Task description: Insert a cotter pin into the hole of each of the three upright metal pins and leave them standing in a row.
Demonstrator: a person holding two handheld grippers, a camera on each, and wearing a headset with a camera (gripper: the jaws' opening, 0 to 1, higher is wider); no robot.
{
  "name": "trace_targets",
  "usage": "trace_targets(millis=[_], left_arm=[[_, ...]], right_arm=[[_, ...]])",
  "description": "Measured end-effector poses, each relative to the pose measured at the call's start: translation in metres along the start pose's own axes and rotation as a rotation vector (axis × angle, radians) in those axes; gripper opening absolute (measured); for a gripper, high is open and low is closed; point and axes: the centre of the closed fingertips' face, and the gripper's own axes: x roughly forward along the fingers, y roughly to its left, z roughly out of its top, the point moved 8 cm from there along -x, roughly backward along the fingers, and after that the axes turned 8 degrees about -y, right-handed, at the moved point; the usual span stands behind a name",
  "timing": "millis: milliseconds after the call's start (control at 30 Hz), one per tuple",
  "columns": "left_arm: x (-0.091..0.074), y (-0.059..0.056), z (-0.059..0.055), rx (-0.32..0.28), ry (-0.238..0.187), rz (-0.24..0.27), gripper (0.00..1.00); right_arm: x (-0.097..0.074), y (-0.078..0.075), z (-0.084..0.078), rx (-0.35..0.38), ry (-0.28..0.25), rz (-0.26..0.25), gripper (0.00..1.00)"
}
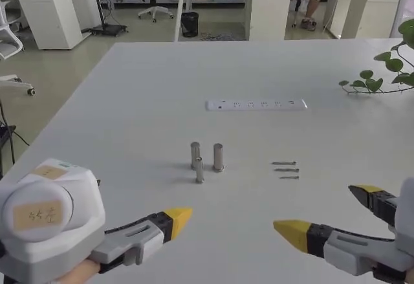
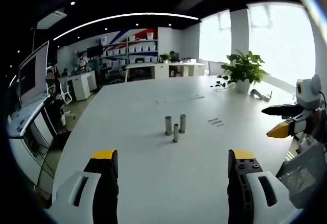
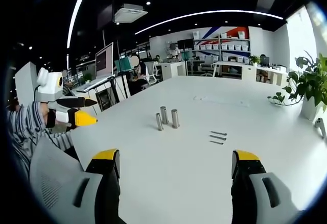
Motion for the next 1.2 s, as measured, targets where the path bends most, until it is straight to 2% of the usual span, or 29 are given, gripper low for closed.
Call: trace_targets(millis=[167, 567, 700, 900, 1200], left_arm=[[0.001, 0.000, -0.001, -0.016, 0.000, -0.002, 0.87], [0.001, 0.002, -0.002, -0.015, 0.005, 0.005, 0.87], [0.001, 0.003, -0.004, -0.026, 0.006, 0.008, 0.86], [0.003, 0.002, -0.005, -0.025, 0.011, 0.006, 0.85], [0.010, 0.005, -0.008, -0.015, 0.008, 0.005, 0.77]], right_arm=[[0.001, 0.000, 0.001, 0.004, 0.000, 0.007, 0.89], [0.004, -0.002, -0.001, 0.001, 0.011, 0.008, 0.91], [0.005, -0.002, -0.004, -0.003, 0.035, 0.014, 0.91], [0.005, -0.001, -0.004, -0.008, 0.030, 0.023, 0.91], [0.009, -0.004, -0.003, -0.038, 0.053, 0.037, 0.90]])
